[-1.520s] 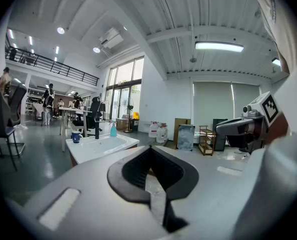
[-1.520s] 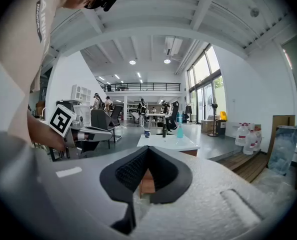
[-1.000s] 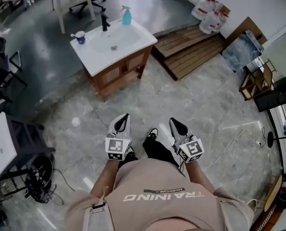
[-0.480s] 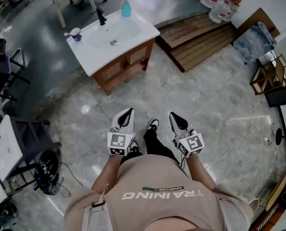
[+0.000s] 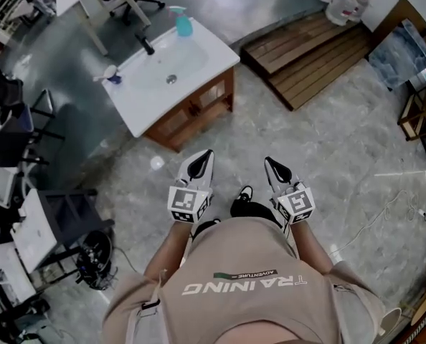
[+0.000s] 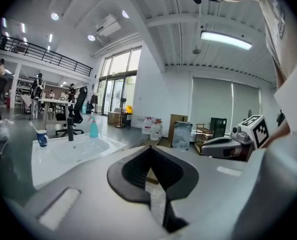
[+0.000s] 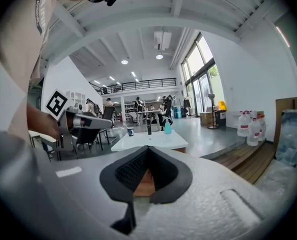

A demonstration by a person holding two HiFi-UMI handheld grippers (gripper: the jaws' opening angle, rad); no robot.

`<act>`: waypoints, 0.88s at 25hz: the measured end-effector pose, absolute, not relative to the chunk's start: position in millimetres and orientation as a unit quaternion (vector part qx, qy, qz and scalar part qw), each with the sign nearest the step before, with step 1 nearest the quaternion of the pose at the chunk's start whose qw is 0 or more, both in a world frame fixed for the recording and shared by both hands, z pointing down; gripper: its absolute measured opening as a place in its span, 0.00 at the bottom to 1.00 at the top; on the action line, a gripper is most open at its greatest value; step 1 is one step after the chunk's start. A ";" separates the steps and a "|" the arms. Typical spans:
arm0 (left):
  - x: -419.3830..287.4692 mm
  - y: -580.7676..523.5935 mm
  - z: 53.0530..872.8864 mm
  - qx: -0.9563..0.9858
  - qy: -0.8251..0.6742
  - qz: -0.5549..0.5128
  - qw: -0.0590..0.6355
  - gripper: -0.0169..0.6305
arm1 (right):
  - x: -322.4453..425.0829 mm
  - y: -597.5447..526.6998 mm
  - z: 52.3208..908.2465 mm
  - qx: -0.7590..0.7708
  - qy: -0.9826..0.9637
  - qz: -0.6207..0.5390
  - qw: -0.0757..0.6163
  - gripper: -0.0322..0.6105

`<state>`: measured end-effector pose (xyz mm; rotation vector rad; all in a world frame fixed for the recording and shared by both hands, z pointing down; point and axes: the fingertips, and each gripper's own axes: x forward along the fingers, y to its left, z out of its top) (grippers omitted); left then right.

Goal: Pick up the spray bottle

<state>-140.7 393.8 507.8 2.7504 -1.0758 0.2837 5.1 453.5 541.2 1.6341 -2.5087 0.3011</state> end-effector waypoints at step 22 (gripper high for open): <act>-101.5 297.7 539.9 0.908 -0.387 0.129 0.092 0.05 | 57.6 359.5 563.5 0.524 -0.844 0.083 0.082 0.05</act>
